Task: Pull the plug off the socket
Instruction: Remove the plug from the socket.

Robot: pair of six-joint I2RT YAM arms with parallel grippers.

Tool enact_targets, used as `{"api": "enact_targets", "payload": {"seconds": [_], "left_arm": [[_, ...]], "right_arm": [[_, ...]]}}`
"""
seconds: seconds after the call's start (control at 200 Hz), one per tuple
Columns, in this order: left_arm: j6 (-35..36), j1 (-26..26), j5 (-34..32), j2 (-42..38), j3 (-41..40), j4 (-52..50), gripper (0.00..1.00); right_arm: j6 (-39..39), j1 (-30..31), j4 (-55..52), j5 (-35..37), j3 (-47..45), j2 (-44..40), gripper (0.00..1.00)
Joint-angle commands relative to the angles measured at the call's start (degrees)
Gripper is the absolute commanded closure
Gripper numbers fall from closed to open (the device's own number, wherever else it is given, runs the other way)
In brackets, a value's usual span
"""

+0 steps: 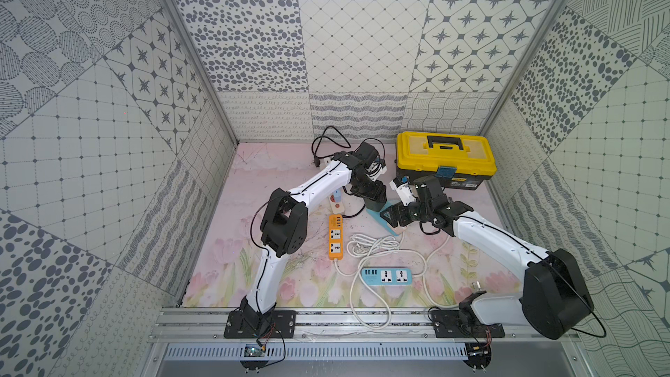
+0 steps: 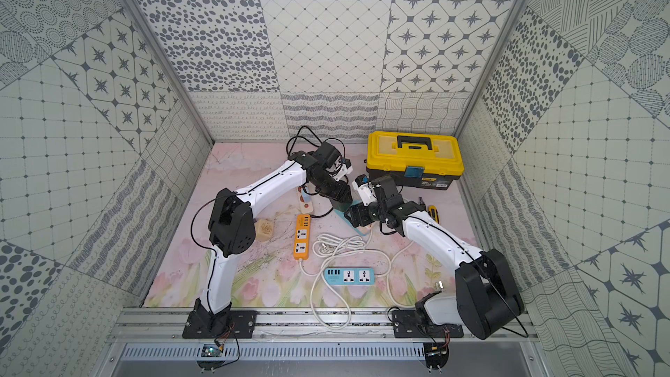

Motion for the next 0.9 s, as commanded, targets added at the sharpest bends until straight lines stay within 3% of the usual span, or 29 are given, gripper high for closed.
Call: {"api": "enact_targets", "payload": {"seconds": [0.0, 0.165, 0.32, 0.49, 0.57, 0.755, 0.896], "left_arm": [[-0.43, 0.42, 11.23, -2.39, -1.63, 6.53, 0.77], [2.34, 0.1, 11.79, -5.22, -7.53, 11.99, 0.77], [11.08, -1.73, 0.19, -10.18, -21.99, 25.21, 0.77], [9.96, -1.74, -3.63, -15.29, -32.75, 37.19, 0.78], [7.56, -1.57, -1.08, -18.5, -34.34, 40.33, 0.77], [-2.21, 1.15, 14.79, -18.18, -33.55, 43.96, 0.77], [-2.33, 1.84, 16.33, -17.23, -35.33, 46.36, 0.76]], "right_arm": [[0.57, 0.19, -0.5, 0.62, 0.24, 4.14, 0.28], [2.8, 0.33, 2.93, -3.35, 0.52, 9.35, 0.34], [5.29, -0.44, 6.03, -8.14, 0.73, 10.59, 0.36], [6.2, -2.59, 5.41, -8.54, 1.22, 8.64, 0.36], [4.45, -2.58, 1.19, -6.68, 3.5, 10.37, 0.36], [0.49, -2.18, -4.39, -3.28, 7.55, 16.1, 0.37], [-2.75, -1.7, -6.65, 1.15, 9.34, 18.0, 0.38]]}}
